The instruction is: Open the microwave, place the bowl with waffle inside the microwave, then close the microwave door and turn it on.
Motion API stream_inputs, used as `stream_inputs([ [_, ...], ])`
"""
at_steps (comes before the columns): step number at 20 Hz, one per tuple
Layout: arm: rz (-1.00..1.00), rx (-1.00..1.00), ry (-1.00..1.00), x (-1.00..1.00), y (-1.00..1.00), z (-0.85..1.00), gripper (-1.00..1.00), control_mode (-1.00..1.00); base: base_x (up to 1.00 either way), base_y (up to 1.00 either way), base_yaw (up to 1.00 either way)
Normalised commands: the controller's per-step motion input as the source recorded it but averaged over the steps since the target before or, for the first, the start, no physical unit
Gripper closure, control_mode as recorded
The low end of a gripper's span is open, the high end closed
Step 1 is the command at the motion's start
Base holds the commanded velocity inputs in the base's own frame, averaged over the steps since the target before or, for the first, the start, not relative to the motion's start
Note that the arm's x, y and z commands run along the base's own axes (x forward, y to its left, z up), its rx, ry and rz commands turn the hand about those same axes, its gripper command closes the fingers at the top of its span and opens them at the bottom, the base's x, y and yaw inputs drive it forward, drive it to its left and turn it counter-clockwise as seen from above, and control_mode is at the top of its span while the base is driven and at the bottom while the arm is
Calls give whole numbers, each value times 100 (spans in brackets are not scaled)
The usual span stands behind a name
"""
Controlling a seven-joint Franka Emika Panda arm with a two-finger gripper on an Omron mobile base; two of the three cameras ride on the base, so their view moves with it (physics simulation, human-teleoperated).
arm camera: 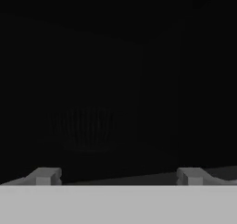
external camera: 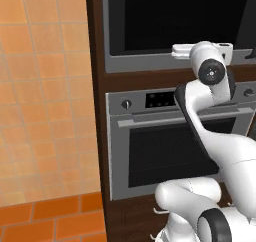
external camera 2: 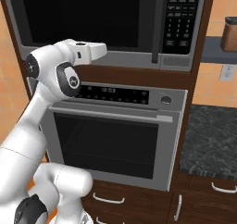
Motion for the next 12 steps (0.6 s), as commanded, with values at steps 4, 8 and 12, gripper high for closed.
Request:
stream_inputs([
  [4, 4, 0, 1, -25, -66, 5, -100, -100, 0, 0, 0],
  [8, 11, 4, 0, -40, -100, 8, -100, -100, 0, 0, 0],
  [12, 16, 6, 8, -44, -88, 2, -100, -100, 0, 0, 0],
])
